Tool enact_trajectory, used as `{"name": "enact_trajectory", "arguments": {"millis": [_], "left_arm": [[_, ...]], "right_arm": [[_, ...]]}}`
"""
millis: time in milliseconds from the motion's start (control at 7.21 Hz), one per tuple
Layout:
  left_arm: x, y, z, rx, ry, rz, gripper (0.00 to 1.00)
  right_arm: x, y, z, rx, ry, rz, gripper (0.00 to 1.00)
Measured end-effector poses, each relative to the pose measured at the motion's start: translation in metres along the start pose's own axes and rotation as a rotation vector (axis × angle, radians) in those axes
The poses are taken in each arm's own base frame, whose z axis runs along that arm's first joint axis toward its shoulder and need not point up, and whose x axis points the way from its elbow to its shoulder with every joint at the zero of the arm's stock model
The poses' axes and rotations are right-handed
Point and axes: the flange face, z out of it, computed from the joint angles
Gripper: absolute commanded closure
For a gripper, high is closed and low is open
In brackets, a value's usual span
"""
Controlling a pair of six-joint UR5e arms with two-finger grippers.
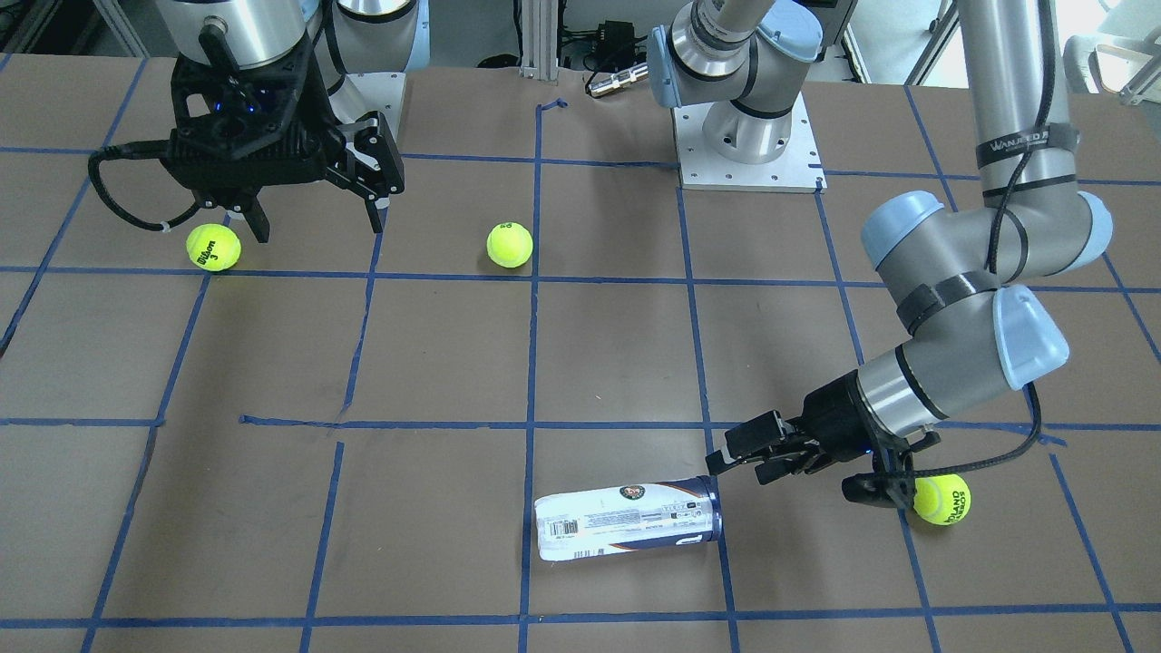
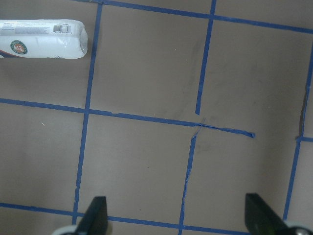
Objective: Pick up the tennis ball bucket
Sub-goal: 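Grasp the open end of the lying can with the left gripper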
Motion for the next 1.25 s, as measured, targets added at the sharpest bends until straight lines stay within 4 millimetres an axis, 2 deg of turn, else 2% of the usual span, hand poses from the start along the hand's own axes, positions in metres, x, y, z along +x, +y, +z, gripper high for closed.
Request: {"name": "enact_trajectory", "arguments": {"millis": [277,693,832,971,1248], "left_arm": [[-0.020,-0.007,0.034,-0.015,0.070,-0.023,0.00],[-0.020,-0.005,0.066,-0.052,0.102,-0.027,0.03],[-0.018,-0.005,0.071,-0.057,0.104,-0.024,0.38],[-0.017,-0.005,0.074,-0.059,0.114,-0.023,0.99],[-0.012,-0.010,0.071,-0.050,0.133,-0.059,1.00]], "right_arm": [[0.004,0.010,-0.012,0.004,-0.003,0.122,0.00],[0.016,0.019,-0.025,0.010,0.009,0.176,0.00],[0.018,0.022,-0.026,-0.002,0.010,0.170,0.00],[0.018,0.024,-0.025,-0.012,0.009,0.155,0.00],[0.018,0.025,-0.017,-0.028,0.003,0.136,0.00]]}}
